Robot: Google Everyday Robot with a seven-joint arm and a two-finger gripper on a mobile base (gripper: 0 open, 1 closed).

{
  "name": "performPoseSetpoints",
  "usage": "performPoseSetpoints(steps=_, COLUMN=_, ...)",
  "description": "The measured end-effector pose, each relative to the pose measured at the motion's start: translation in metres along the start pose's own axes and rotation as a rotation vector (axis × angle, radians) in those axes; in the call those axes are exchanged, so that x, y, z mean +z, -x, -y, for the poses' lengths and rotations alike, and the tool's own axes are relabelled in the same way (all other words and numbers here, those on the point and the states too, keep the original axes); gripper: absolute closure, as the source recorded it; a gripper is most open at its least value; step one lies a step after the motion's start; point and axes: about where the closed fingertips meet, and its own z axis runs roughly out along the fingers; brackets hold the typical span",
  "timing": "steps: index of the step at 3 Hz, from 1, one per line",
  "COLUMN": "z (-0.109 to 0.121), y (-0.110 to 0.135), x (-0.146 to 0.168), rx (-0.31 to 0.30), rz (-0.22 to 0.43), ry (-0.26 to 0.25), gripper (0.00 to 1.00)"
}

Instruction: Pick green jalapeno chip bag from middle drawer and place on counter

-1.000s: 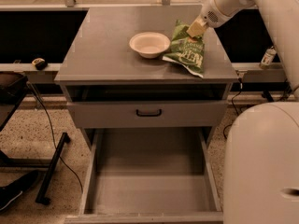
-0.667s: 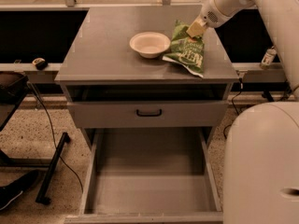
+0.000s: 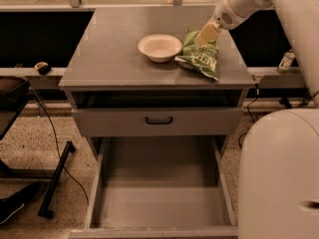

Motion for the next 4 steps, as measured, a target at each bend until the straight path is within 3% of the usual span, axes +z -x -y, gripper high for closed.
performPoseSetpoints(steps=1, z=-0.005, y=0.001, x=-0.002, rx=-0.012, rz=0.005, ry=0.026, gripper=0.00)
performPoseSetpoints(steps=2, z=-0.011, y=0.007, x=-0.025, rx=-0.067, rz=0.039, ry=0.063, gripper=0.00)
performPoseSetpoints(steps=3, z=-0.009, y=0.006, x=-0.053, rx=-0.115, rz=-0.025, ry=0.031, gripper=0.00)
performPoseSetpoints(steps=4, z=0.018, y=-0.023, x=-0.096, rx=-0.109, rz=-0.131, ry=-0.119, gripper=0.00)
